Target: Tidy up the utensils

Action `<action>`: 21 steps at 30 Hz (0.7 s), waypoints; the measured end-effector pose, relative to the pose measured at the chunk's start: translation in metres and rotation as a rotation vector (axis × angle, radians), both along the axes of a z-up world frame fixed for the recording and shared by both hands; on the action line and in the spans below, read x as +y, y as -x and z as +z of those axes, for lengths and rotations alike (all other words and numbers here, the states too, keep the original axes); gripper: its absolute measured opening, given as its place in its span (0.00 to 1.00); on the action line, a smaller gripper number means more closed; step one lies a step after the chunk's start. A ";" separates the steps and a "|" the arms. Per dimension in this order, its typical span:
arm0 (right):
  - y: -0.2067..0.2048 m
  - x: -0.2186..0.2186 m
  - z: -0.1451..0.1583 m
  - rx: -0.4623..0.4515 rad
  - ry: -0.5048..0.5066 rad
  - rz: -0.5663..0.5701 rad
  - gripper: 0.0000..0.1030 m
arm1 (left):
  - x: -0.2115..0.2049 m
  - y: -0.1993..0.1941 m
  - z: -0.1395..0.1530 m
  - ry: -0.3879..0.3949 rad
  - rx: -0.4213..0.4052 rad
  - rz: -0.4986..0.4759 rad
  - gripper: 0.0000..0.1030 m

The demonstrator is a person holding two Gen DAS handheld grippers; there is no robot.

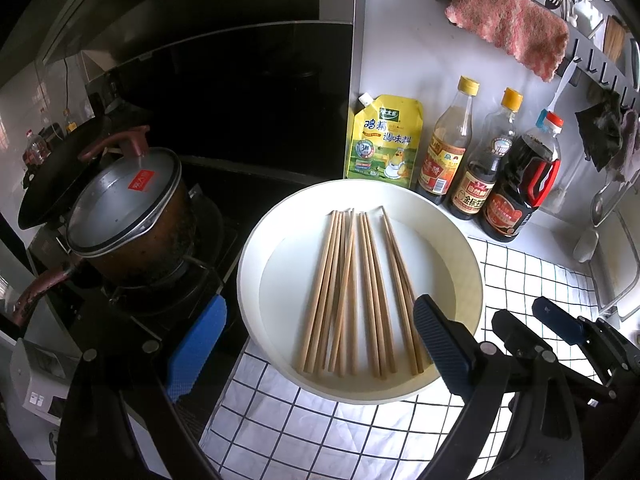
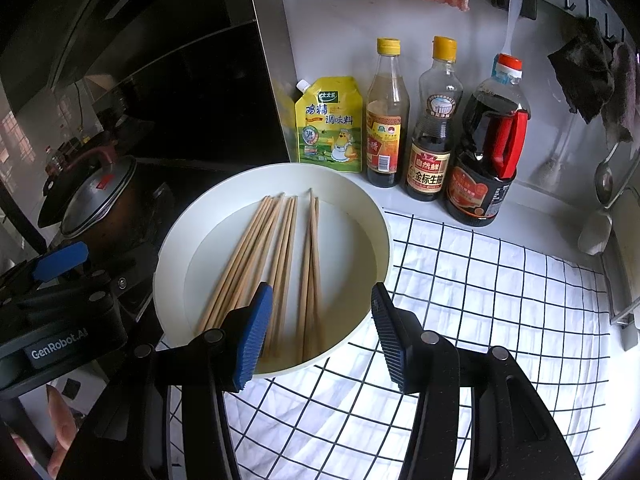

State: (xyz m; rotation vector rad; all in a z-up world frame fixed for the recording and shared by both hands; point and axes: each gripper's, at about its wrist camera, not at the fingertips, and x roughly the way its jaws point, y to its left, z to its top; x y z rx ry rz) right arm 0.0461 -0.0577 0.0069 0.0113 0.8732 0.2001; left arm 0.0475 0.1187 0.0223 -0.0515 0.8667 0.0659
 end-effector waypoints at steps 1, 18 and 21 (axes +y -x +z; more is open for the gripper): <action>0.000 0.000 0.000 0.000 0.001 0.001 0.48 | 0.000 0.000 0.000 0.000 0.001 0.000 0.90; 0.001 0.001 -0.002 0.004 -0.002 0.011 0.48 | 0.000 0.000 -0.003 0.001 0.013 0.012 0.91; 0.002 0.000 -0.002 0.002 -0.009 0.011 0.48 | -0.002 0.000 -0.004 -0.003 0.015 0.008 0.91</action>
